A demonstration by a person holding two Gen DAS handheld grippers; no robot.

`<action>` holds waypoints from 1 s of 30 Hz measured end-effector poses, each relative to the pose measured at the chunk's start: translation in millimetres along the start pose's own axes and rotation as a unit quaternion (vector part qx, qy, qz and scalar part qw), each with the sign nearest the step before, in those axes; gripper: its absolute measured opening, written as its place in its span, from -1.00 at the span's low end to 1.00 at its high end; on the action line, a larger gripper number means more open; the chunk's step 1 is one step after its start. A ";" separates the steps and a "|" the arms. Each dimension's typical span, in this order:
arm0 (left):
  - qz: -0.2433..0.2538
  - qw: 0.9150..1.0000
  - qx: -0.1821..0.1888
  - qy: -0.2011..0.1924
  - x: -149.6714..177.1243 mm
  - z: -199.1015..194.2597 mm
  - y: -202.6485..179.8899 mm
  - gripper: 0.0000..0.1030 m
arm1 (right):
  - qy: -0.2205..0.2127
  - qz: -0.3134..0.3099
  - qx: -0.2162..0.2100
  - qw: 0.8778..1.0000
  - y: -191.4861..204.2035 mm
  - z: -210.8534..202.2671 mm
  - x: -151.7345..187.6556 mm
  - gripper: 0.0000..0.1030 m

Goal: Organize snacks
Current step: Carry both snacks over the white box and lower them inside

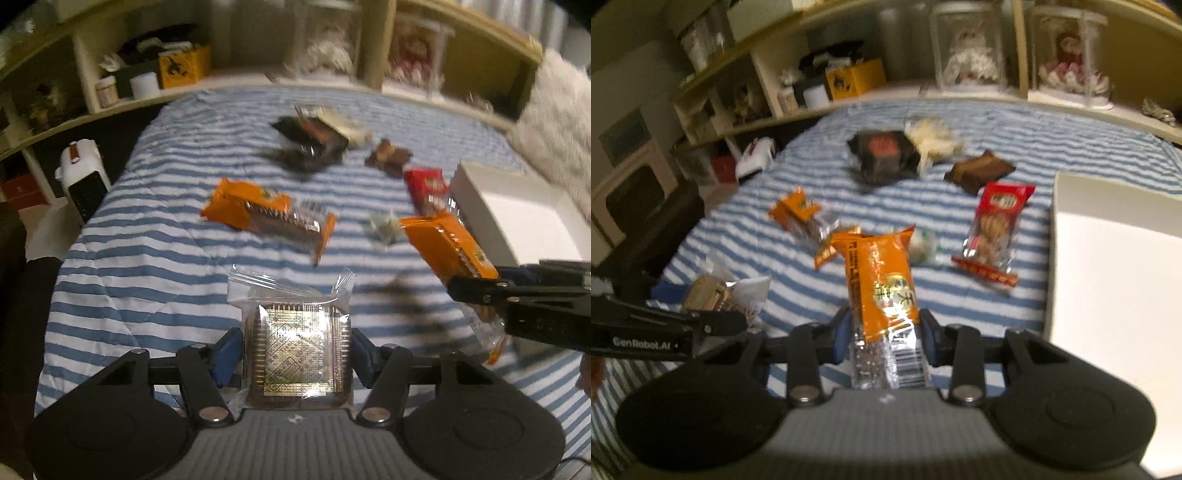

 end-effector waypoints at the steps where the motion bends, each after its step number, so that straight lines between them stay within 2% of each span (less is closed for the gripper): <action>1: -0.005 1.000 -0.001 -0.005 -1.2 -3.4 -0.4 0.21 | -0.005 0.005 -0.003 1.000 -1.8 -5.9 -2.9 -0.14; 9: -0.022 0.999 0.014 -0.044 -20.6 -29.1 -26.6 0.21 | -0.022 0.011 0.009 1.000 -23.6 -47.9 -15.3 -0.14; 16: -0.004 0.997 0.041 -0.065 -39.8 -30.2 -86.0 0.21 | -0.038 0.036 0.051 0.997 -81.9 -76.9 -17.8 -0.14; 21: 0.004 0.996 0.063 -0.070 -49.4 -17.9 -133.2 0.21 | -0.040 0.056 0.088 0.994 -135.6 -95.0 -10.1 -0.14; 30: 0.010 0.994 0.099 -0.049 -55.7 21.7 -213.8 0.21 | -0.042 0.090 0.122 0.987 -210.6 -116.5 10.9 -0.14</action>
Point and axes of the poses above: each gripper's, at about its wrist camera, not at the fingertips, and z roughly the way its jaws point, y to its left, x to its underside, the point moved 3 cm from there along z, roughly the way its jaws point, and after that the axes turned 9 degrees about x, right-handed, at the moved point
